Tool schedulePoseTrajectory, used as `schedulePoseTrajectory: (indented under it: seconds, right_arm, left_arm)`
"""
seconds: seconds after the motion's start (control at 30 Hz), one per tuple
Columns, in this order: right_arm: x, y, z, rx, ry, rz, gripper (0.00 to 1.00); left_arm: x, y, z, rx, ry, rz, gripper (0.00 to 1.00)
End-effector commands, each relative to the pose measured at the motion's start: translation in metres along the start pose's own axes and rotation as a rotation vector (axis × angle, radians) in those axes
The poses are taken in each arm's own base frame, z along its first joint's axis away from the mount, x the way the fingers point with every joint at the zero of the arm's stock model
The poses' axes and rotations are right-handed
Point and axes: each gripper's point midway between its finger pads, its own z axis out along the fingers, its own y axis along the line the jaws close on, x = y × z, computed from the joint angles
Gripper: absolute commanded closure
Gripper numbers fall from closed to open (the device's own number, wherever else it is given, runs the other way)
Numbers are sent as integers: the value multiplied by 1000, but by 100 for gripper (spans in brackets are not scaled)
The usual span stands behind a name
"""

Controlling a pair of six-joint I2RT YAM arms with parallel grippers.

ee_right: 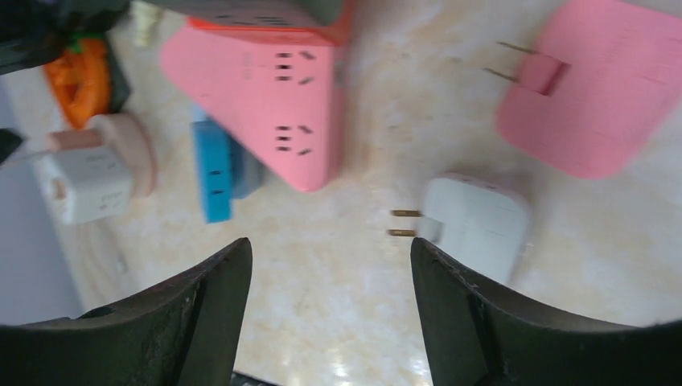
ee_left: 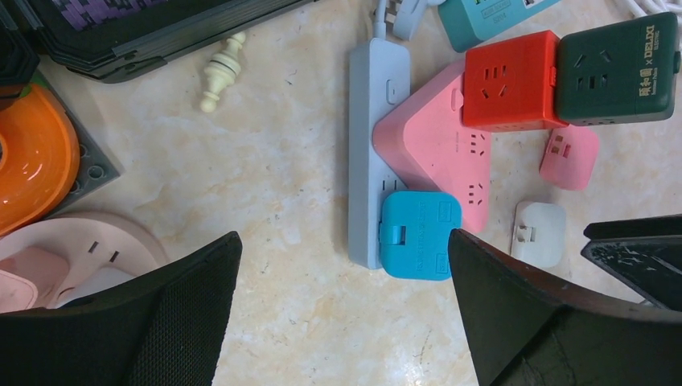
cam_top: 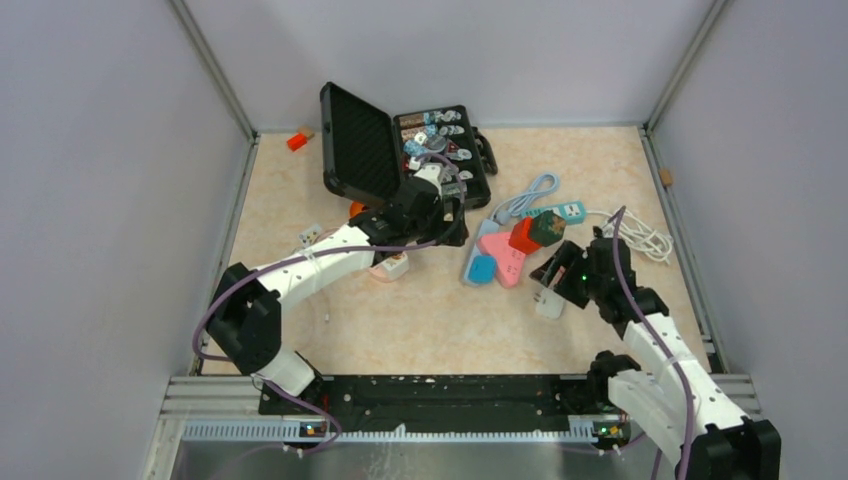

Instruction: Pull the plug off the socket

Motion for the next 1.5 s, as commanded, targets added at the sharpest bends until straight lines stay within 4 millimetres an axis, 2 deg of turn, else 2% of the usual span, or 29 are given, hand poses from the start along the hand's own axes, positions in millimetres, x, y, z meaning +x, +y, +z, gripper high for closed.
schedulePoseTrajectory:
  seconds: [0.0,0.13,0.27,0.43,0.73,1.0,1.13,1.27,1.47]
  right_arm:
    - [-14,81,-17,-367,9,-32,30]
    - [-8,105,-10,-405,25,-52,31]
    - [4,120,3,-379,60,-31,32]
    - [12,127,21,-337,71,21,38]
    - [21,128,48,-267,126,67,39]
    - [26,141,56,-337,155,67,48]
    - [31,141,59,-347,175,64,50]
    - [35,127,64,-253,188,33,52]
    - [35,116,61,-152,152,-22,54]
  left_arm:
    - [-10,-7,-8,46,-53,-14,4]
    - [0,-14,-3,95,-19,-43,8]
    - [13,-18,2,122,29,-71,10]
    - [21,-17,6,128,41,-85,17]
    - [35,-14,18,129,88,-76,26]
    - [60,-16,35,163,184,-68,38]
    - [67,-13,42,141,210,-77,43]
    - [68,-7,46,104,205,-103,47]
    - [74,-7,51,113,221,-105,54]
